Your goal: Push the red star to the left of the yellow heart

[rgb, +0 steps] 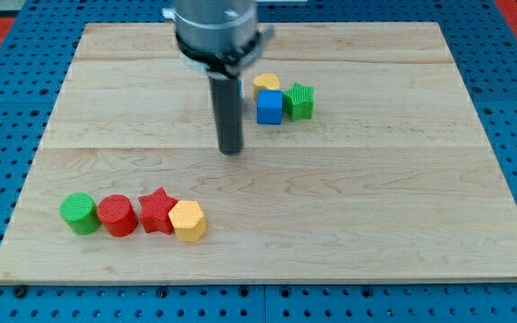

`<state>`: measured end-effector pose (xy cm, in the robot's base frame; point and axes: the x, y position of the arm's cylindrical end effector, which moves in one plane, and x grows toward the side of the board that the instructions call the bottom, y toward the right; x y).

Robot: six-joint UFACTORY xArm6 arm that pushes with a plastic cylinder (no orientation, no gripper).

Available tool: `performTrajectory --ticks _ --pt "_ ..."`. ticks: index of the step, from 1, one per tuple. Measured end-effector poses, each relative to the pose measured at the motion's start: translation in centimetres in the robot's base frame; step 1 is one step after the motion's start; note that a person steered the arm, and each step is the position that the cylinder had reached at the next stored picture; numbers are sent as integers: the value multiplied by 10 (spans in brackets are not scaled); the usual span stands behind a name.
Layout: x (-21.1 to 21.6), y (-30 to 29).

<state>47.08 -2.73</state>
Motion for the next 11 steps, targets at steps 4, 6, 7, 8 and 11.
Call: performTrajectory --ticks 4,6,7,8,11 --pt "100 -99" --pt "67 -155" --pt "51 -144" --pt "46 -133" --pt "25 -78"
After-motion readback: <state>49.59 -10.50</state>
